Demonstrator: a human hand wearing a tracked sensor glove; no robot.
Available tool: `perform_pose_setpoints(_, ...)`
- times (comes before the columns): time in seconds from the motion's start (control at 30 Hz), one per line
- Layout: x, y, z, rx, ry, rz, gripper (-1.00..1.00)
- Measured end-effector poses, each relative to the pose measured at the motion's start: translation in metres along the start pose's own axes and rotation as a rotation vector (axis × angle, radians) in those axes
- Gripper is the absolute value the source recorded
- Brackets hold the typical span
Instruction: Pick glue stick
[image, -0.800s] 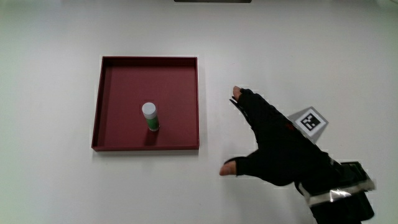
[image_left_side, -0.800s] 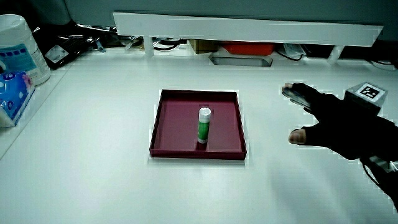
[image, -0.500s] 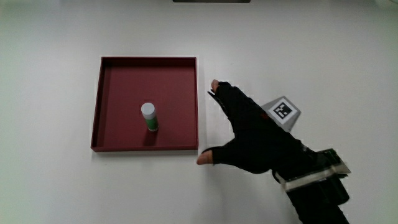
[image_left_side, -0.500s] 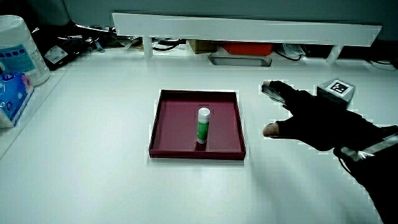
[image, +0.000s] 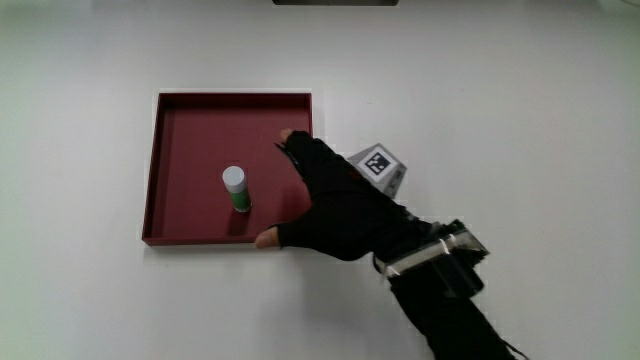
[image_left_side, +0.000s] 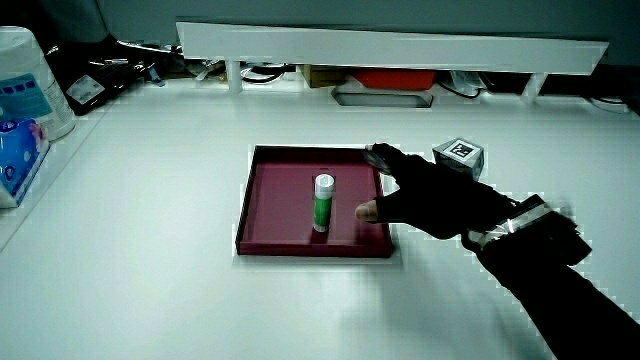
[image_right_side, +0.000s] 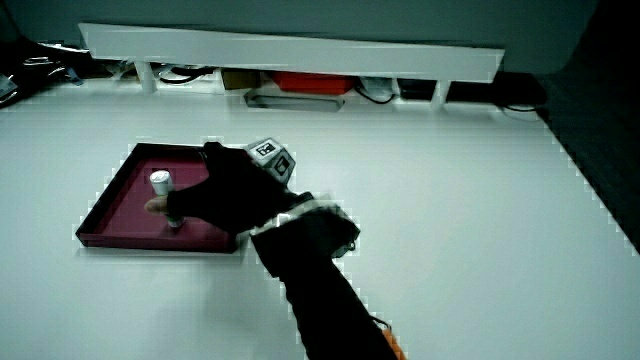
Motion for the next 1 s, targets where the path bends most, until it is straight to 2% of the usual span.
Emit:
perform_pose_setpoints(0.07, 0.004, 0.010, -0.004, -0.008, 0.030, 0.048, 0.00)
perform_pose_setpoints(0.13, 0.007, 0.017, -0.009, -0.008, 0.031, 0.043, 0.00)
perform_pose_setpoints(0.17, 0.010, 0.022, -0.011, -0.006, 0.023, 0.063, 0.00)
perform_pose_setpoints(0.23, 0.013, 0.027, -0.014, 0.001, 0.016, 0.066, 0.00)
perform_pose_setpoints(0.27, 0.016, 0.030, -0.016, 0.002, 0.033, 0.071, 0.00)
perform_pose_setpoints(0.3, 0.018, 0.032, -0.018, 0.014, 0.029, 0.071, 0.00)
perform_pose_setpoints(0.43, 0.024, 0.043, -0.026, -0.001, 0.079, 0.066, 0.00)
perform_pose_setpoints(0.47, 0.027, 0.045, -0.028, 0.004, 0.064, 0.064, 0.00)
perform_pose_setpoints(0.63, 0.037, 0.053, -0.035, 0.010, 0.086, 0.062, 0.00)
perform_pose_setpoints(0.67, 0.038, 0.053, -0.036, 0.006, 0.115, 0.067, 0.00)
perform_pose_setpoints(0.7, 0.040, 0.054, -0.037, 0.012, 0.109, 0.066, 0.00)
perform_pose_setpoints(0.73, 0.040, 0.055, -0.038, 0.011, 0.128, 0.061, 0.00)
perform_pose_setpoints(0.83, 0.042, 0.055, -0.039, 0.024, 0.129, 0.063, 0.00)
perform_pose_setpoints(0.87, 0.043, 0.056, -0.040, 0.025, 0.145, 0.073, 0.00)
perform_pose_setpoints(0.93, 0.043, 0.056, -0.040, 0.034, 0.151, 0.058, 0.00)
perform_pose_setpoints(1.0, 0.042, 0.057, -0.041, 0.038, 0.162, 0.072, 0.06)
